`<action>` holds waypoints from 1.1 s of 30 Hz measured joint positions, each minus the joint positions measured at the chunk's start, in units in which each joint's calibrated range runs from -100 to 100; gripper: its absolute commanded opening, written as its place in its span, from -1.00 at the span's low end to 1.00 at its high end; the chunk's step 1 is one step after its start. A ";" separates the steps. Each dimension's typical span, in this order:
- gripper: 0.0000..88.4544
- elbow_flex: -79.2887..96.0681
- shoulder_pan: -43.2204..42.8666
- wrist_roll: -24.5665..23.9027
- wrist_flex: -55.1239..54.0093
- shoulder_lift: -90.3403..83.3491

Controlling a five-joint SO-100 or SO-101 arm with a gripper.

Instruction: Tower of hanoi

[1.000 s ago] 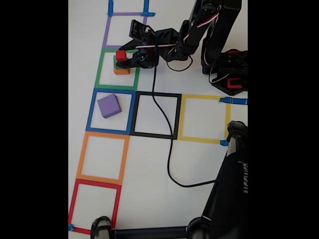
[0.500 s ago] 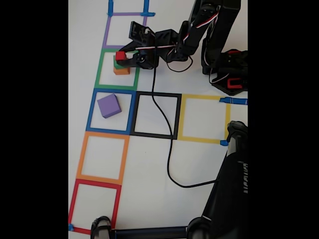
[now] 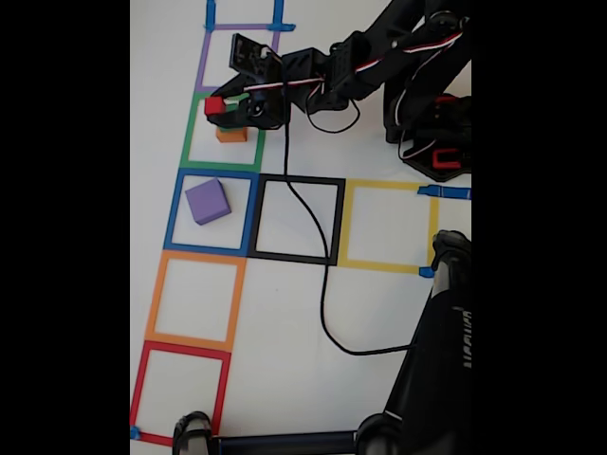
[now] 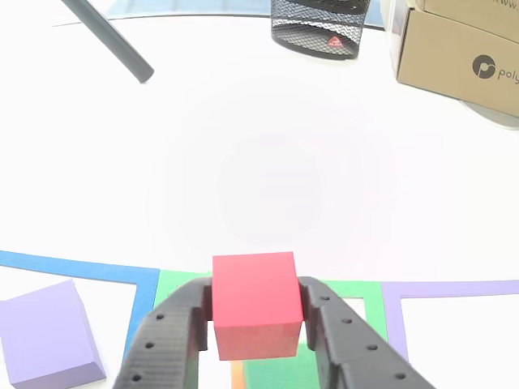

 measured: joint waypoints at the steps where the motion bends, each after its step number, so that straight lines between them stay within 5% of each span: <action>1: -0.97 -1.59 -0.12 0.00 4.76 -2.87; 14: -0.96 -32.40 -6.55 0.36 57.96 -15.96; 25: -0.96 -65.52 -16.50 0.36 86.58 -14.69; 33: -0.97 -76.05 -21.53 0.36 95.04 -13.68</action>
